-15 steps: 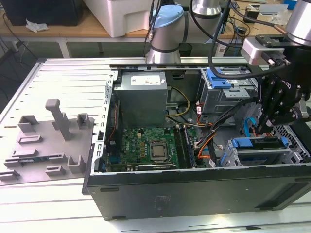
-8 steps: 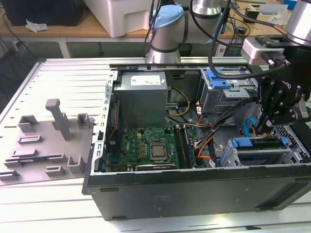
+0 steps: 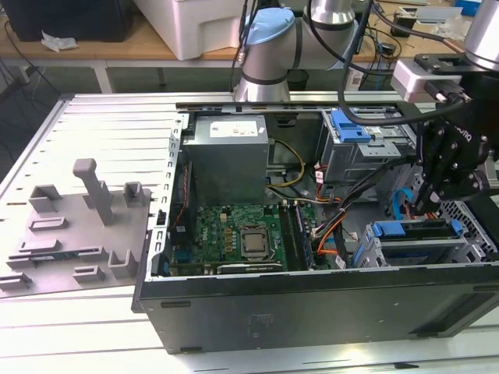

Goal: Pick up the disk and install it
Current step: 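Insert the second disk wire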

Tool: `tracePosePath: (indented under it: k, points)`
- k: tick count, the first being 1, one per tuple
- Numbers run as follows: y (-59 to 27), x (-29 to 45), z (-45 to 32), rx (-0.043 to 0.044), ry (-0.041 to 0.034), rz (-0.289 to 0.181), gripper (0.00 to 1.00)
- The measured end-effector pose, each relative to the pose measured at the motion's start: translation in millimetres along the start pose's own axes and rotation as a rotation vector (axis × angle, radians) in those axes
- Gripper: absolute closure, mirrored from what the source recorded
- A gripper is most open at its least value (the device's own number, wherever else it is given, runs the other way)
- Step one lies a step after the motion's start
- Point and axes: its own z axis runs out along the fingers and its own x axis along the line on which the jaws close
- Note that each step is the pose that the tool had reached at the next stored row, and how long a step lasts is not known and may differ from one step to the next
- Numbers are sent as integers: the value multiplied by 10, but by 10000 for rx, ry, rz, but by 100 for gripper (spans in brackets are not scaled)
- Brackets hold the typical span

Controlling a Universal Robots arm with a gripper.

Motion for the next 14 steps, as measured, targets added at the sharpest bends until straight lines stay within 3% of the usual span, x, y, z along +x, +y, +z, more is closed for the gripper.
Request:
tracePosePath:
  k: [6,14]
  points:
    - [-11,47,8,-9,-17,1,84]
    - [-23,48,33,-9,-16,0,84]
